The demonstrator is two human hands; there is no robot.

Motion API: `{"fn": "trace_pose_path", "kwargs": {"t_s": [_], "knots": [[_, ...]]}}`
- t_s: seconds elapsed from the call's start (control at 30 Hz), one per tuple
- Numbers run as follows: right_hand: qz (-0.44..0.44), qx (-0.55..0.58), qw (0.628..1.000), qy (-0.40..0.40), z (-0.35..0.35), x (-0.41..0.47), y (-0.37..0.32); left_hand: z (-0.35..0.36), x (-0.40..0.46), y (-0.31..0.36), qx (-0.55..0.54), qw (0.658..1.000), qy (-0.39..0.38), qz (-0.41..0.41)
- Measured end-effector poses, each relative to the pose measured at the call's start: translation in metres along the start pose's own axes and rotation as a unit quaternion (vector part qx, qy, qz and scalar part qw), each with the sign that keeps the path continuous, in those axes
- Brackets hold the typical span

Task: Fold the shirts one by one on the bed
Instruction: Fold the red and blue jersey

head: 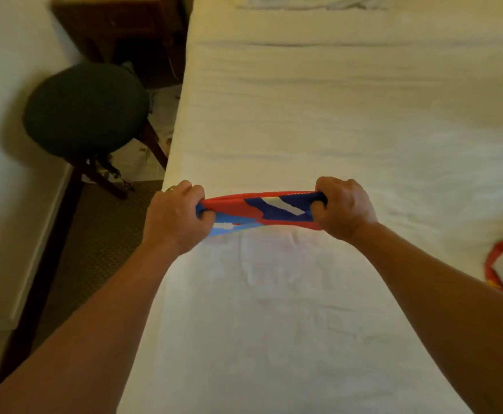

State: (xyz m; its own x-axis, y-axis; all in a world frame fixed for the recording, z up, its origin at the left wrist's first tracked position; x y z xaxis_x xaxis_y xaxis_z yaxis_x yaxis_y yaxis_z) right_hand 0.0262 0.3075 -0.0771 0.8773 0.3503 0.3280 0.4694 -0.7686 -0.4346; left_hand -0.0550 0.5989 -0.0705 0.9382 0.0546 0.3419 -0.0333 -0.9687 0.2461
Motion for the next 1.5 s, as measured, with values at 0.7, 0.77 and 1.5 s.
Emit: {"fn": "trace_pose_path", "kwargs": {"t_s": [0.7,0.77,1.5], "knots": [[-0.041,-0.127,0.89,-0.436,0.079,-0.287,0.012,0.083,-0.304,0.026,0.106,0.963,-0.214,0.123],[-0.028,-0.115,0.878,-0.463,0.077,-0.282,0.01,0.083,-0.299,0.025,0.061,0.955,-0.265,0.117],[0.217,-0.076,0.95,-0.21,0.121,-0.209,0.024,0.123,-0.197,0.023,0.093,0.922,-0.157,-0.341]]}}
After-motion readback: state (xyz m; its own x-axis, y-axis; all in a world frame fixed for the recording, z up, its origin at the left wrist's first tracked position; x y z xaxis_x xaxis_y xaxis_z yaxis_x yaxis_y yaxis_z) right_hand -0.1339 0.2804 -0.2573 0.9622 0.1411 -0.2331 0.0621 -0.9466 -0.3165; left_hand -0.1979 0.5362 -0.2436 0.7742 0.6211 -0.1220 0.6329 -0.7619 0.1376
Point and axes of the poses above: each hand's wrist, its own x-axis towards the middle knuckle, its own z-axis out of the palm, y = z × x, the point moved 3 cm from there along x, towards the middle knuckle, and after that the axes turned 8 degrees about y, right-handed, at the moved point
